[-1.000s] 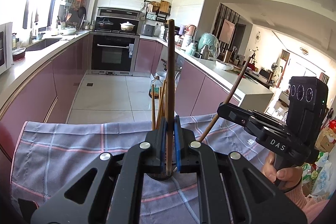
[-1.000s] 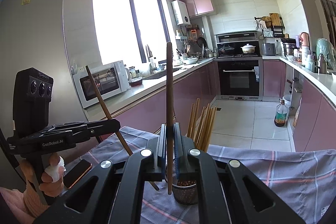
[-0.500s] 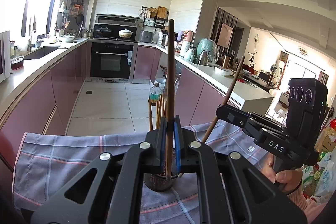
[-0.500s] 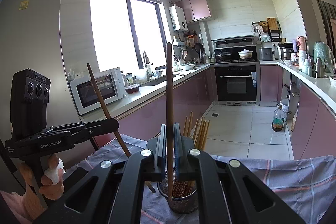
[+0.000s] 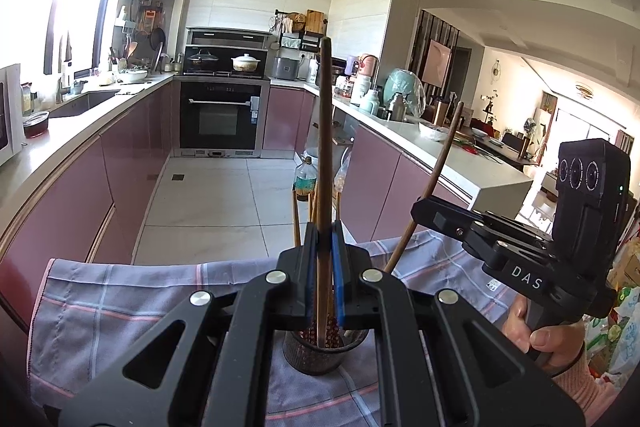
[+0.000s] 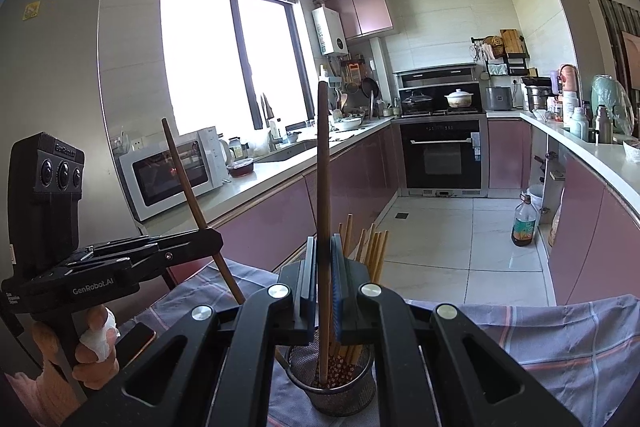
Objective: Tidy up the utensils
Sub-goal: 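Lower the chopstick into the mesh holder with the right gripper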
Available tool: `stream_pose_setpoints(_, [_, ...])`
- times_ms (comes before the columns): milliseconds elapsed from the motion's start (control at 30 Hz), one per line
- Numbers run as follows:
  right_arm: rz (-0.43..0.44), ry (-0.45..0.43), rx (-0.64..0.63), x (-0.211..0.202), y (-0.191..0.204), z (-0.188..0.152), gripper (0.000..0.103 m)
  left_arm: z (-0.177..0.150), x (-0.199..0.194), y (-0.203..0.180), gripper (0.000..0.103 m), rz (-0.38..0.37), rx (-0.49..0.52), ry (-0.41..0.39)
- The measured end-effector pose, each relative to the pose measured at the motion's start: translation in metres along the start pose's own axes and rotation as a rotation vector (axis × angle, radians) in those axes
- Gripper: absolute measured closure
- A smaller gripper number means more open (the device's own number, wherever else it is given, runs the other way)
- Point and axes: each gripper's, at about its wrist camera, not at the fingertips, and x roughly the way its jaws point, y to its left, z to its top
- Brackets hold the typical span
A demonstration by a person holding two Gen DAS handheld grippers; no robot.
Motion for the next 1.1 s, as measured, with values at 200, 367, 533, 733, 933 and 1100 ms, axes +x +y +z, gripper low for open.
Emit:
stream_pose_setpoints(200, [-0.025, 0.033, -0.008, 0.011, 0.000, -0.006, 0.098, 0.004, 0.010, -0.001, 0.095, 0.005, 0.000, 0.012])
stream_pose_setpoints(367, [-0.037, 0.055, -0.011, 0.019, 0.002, -0.009, 0.098, 0.008, 0.011, 0.002, 0.095, 0.002, -0.007, 0.007])
stream_pose_setpoints(533, [-0.044, 0.057, -0.009, 0.020, 0.002, -0.008, 0.098, 0.010, 0.011, 0.004, 0.095, -0.005, -0.005, -0.010])
stream_pose_setpoints(733, [-0.048, 0.076, -0.011, 0.025, 0.002, -0.011, 0.098, 0.009, 0.019, 0.001, 0.095, 0.003, 0.004, 0.026])
stream_pose_setpoints(933, [-0.046, 0.103, -0.013, 0.031, 0.001, -0.017, 0.098, 0.006, 0.034, 0.001, 0.095, 0.004, 0.023, 0.101])
stream_pose_setpoints(1100, [-0.043, 0.133, -0.011, 0.037, -0.002, -0.023, 0.098, 0.001, 0.046, 0.007, 0.095, 0.010, 0.035, 0.166])
